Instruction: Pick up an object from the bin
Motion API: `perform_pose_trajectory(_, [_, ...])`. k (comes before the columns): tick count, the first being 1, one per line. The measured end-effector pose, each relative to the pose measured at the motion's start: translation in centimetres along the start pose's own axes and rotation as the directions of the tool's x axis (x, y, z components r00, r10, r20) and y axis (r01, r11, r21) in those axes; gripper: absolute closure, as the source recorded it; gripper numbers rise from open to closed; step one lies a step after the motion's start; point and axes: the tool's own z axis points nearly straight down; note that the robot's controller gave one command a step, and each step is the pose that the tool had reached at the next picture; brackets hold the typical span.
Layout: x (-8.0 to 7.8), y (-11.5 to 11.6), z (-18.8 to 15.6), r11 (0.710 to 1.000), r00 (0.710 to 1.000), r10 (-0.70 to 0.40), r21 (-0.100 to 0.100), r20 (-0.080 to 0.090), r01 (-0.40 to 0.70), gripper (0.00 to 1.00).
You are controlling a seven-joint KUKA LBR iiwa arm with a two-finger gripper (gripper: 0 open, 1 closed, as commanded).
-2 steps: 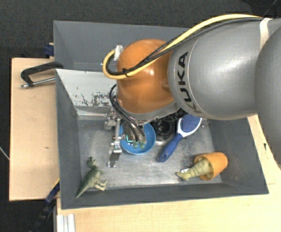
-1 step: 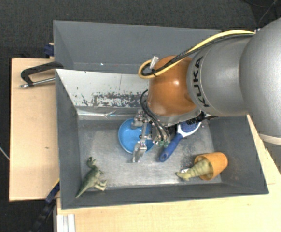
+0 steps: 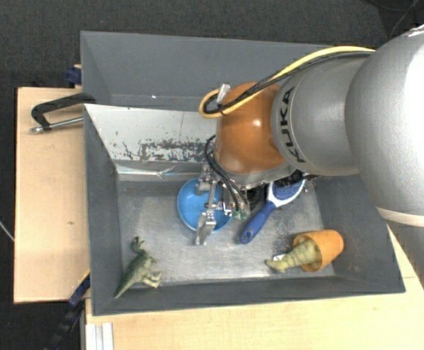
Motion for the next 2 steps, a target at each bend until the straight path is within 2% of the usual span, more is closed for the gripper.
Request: perform_pose_trajectory(2, [-0.06, -0.04, -0.28, 1.0, 1.0, 0.002, -0.008, 0.002, -0.002, 0.0])
